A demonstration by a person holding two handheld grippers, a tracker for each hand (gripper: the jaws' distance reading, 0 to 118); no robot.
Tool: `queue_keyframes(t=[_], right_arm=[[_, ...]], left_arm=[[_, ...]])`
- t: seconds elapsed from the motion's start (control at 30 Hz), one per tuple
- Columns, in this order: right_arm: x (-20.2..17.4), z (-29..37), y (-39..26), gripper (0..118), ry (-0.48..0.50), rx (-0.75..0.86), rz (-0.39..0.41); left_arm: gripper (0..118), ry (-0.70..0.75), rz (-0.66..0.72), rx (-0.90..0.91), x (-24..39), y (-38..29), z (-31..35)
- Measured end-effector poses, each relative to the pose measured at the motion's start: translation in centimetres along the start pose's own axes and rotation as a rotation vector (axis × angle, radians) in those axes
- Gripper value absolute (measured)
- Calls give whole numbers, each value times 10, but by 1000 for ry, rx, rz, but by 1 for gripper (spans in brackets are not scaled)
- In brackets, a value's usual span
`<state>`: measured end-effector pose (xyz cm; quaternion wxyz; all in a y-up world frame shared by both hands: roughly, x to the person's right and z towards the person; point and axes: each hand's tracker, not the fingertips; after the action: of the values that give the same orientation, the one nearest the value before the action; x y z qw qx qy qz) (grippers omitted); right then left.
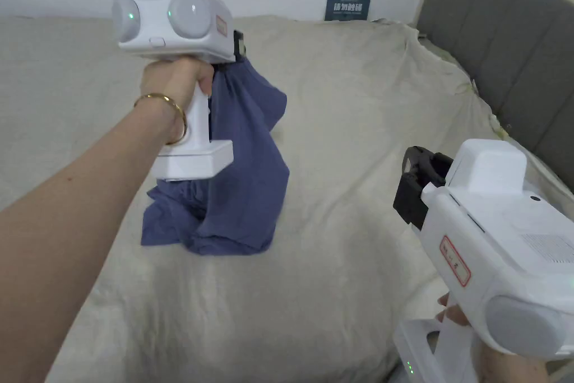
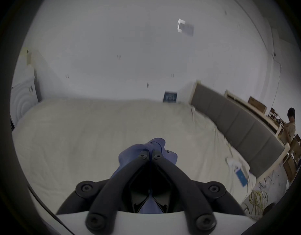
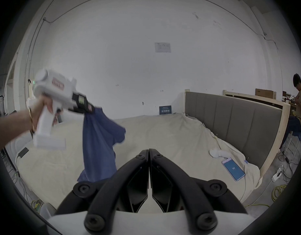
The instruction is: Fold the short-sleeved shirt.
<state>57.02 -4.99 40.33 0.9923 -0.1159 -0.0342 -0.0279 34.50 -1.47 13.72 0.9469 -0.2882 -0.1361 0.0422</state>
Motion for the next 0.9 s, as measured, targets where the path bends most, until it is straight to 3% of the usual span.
queue_keyframes(t=[0.17,0.4,0.47,0.53,0.6,0.9], right_arm=[[3,-9,-9,0,-10,-37,-13],[0,-17,-20,0,4,-75,-21],[-2,-18,-22,0,12,-83,-17],[-5,-19,-22,0,19,-88,-13],[-6,-20,-22,0,27,-87,-14],[-19,-25,-6,0,54,-34,11]], left_arm=[[0,39,-94,-181,10,-77,-46],[2,94,-78,-347,-2,-156,-69],[22,116,-85,-365,-6,-171,-70],[65,99,-86,-376,-9,-174,-66],[94,62,-80,-322,-10,-163,-54],[104,106,-68,226,-21,-68,42]])
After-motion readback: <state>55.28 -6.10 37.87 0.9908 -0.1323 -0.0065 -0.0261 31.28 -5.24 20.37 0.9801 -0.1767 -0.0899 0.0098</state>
